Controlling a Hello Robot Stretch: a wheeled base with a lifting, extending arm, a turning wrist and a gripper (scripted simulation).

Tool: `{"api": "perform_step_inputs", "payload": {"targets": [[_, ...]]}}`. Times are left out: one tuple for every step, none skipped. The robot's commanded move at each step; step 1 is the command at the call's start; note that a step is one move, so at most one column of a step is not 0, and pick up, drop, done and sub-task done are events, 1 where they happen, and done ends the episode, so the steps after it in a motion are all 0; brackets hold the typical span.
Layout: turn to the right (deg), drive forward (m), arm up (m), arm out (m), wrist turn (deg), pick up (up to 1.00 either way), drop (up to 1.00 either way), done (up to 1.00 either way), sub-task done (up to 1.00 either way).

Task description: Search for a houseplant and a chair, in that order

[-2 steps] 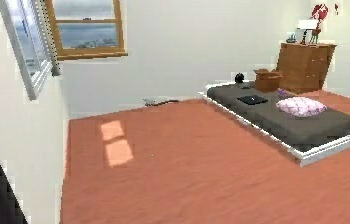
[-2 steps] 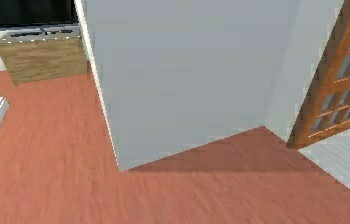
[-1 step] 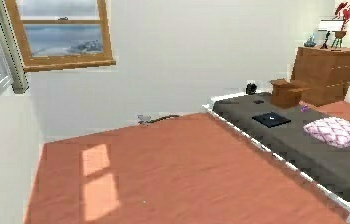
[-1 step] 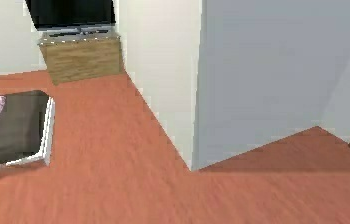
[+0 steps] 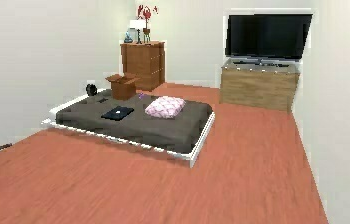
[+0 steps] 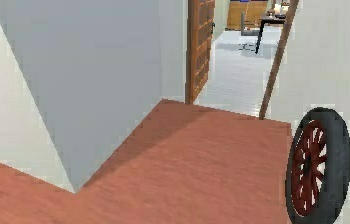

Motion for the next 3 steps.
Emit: {"api": "perform_step_inputs", "payload": {"targets": [[18.0,0.0,0.0,0.0,0.0,0.0,0.0,0.0,0.0],[0.0,0.45,0.0,0.0,0.0,0.0,0.0,0.0,0.0],[42.0,0.0,0.0,0.0,0.0,0.0,0.0,0.0,0.0]]}}
